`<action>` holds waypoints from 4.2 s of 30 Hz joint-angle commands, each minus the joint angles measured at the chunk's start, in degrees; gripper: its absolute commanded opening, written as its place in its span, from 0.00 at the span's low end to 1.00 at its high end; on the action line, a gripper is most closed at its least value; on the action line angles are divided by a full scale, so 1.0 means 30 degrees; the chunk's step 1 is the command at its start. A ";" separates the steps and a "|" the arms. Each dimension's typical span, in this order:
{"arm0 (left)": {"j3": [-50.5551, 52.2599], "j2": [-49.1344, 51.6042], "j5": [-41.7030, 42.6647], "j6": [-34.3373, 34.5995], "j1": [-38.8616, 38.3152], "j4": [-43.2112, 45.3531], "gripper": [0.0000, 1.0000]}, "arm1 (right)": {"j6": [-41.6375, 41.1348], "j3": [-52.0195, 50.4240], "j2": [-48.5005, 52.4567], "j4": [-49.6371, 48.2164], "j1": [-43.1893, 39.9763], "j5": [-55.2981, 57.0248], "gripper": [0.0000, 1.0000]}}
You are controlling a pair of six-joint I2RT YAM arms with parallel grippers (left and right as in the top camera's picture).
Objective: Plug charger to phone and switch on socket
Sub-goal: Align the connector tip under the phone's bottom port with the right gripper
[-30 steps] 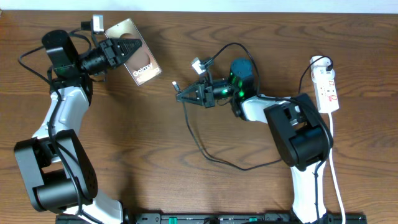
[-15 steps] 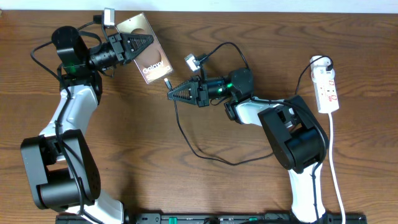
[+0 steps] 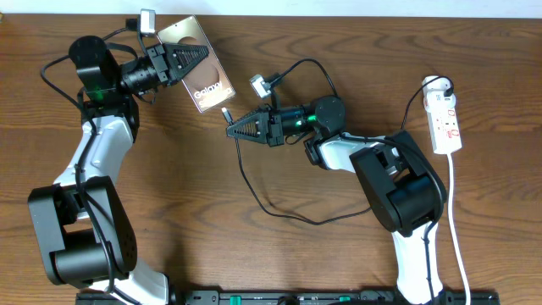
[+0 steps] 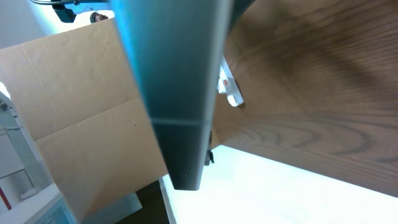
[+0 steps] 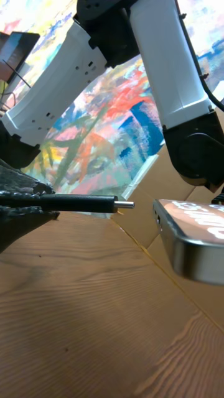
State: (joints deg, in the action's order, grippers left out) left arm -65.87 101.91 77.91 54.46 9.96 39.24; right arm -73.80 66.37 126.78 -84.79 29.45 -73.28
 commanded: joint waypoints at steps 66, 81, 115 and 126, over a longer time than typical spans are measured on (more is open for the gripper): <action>-0.0248 -0.0029 0.1457 -0.0634 -0.0692 0.0233 0.07 | -0.0816 0.0095 -0.0015 -0.0816 0.0058 0.0605 0.01; -0.0248 -0.0029 0.1260 -0.0466 -0.0969 0.0022 0.07 | -0.0801 0.0095 -0.0015 -0.0809 0.0087 0.0809 0.01; -0.0248 -0.0029 0.1093 -0.0189 -0.0780 0.0036 0.08 | -0.0809 0.0095 -0.0015 -0.0794 -0.0423 0.0313 0.01; -0.0248 -0.0029 0.0721 0.0954 -0.0772 0.0029 0.07 | -0.0816 0.0095 -0.0015 -0.0794 -0.0408 0.0321 0.01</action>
State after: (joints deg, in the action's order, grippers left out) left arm -65.87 101.91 79.33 55.68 7.77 38.87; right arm -75.99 66.35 126.78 -86.65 28.56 -74.54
